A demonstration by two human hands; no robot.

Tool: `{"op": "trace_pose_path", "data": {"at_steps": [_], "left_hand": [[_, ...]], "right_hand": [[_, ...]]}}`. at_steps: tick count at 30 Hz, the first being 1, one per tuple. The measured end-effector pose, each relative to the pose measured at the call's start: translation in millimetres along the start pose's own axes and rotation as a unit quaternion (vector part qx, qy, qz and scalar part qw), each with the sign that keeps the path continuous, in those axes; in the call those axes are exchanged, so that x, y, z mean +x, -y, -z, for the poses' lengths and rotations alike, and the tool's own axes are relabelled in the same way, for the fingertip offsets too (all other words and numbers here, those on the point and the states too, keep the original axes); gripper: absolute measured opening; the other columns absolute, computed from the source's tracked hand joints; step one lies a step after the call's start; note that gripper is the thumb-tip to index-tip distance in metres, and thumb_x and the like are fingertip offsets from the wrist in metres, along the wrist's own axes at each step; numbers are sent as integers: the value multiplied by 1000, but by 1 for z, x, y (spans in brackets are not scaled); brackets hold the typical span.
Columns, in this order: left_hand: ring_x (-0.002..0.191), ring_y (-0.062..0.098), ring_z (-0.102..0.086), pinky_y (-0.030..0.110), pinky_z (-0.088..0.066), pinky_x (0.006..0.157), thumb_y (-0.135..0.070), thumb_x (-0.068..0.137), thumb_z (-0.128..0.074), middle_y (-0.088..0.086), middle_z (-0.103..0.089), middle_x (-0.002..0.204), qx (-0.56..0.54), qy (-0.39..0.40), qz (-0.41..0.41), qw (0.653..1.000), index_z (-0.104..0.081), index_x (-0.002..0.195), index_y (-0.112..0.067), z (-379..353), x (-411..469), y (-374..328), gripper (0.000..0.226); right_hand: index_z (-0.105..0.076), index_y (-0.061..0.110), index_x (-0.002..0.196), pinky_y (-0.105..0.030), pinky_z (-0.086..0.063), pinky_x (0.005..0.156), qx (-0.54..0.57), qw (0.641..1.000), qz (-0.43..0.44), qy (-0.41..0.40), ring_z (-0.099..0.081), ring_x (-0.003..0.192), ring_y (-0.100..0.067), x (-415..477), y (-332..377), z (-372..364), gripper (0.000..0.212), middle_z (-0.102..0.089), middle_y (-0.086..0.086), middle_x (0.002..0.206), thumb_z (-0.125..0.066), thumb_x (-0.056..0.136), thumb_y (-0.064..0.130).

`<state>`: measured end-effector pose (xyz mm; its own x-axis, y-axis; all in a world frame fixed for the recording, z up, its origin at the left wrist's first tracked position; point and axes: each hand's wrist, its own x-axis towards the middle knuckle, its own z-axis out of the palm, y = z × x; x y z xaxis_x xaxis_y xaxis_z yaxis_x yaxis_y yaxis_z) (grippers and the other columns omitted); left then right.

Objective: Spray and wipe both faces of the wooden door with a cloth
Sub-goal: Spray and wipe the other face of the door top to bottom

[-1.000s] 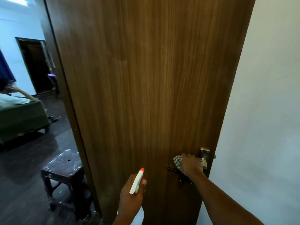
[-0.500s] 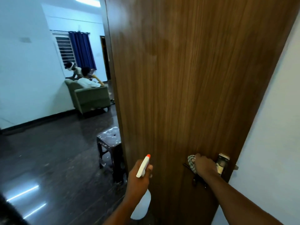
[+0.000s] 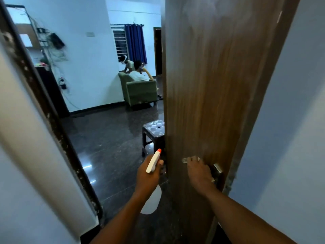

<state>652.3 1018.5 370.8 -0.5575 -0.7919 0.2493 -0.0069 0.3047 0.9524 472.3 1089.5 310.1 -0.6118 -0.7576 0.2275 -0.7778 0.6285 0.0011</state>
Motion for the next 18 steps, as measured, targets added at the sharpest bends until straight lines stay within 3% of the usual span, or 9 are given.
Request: {"op": "trace_pose_path", "data": {"at_steps": [3, 5, 7, 9, 13, 18], "left_hand": [[72, -12, -59, 3, -45, 59, -18, 92, -56, -10, -60, 86, 20, -34, 5, 999, -51, 106, -30, 29, -27, 1, 19], [72, 0, -62, 7, -46, 57, -21, 92, -57, -9, -60, 81, 48, -63, 5, 997, -54, 106, -26, 48, -47, 4, 16], [70, 14, -62, 17, -48, 56, -28, 90, -58, -3, -63, 78, 76, -88, 5, 993, -57, 100, -26, 64, -58, 8, 9], [69, 18, -63, 32, -50, 59, -31, 89, -59, 0, -63, 76, 96, -118, 11, 988, -57, 93, -29, 81, -68, 14, 5], [72, 16, -65, 45, -55, 68, -34, 88, -60, 0, -64, 79, 116, -150, 24, 982, -56, 91, -32, 116, -86, 17, 6], [76, 17, -68, 44, -58, 72, -33, 88, -60, -1, -67, 85, 106, -207, 44, 971, -57, 91, -38, 156, -102, 12, 6]], "right_hand": [[-74, 10, 88, -35, -56, 52, -56, 992, 113, -18, -68, 76, -28, -9, 33, -1, 26, -68, -12, 88, -87, 65, 8], [-76, 9, 96, -38, -59, 67, -119, 980, 162, 8, -66, 88, -31, -18, 56, -2, 20, -68, -15, 99, -77, 76, 10], [-68, 5, 119, -48, -52, 92, -141, 964, 227, 11, -57, 112, -40, -25, 79, 1, 29, -59, -21, 122, -55, 93, 6], [-61, 4, 129, -55, -44, 103, -173, 943, 284, 3, -47, 128, -43, -40, 111, 9, 34, -51, -23, 136, -48, 98, 4], [-55, 1, 137, -55, -45, 105, -240, 916, 319, 30, -46, 130, -45, -66, 173, 28, 37, -50, -29, 138, -49, 101, 9], [-62, 3, 129, -59, -43, 105, -300, 859, 414, 29, -56, 121, -43, -78, 212, 38, 32, -61, -23, 124, -49, 103, 17]]}}
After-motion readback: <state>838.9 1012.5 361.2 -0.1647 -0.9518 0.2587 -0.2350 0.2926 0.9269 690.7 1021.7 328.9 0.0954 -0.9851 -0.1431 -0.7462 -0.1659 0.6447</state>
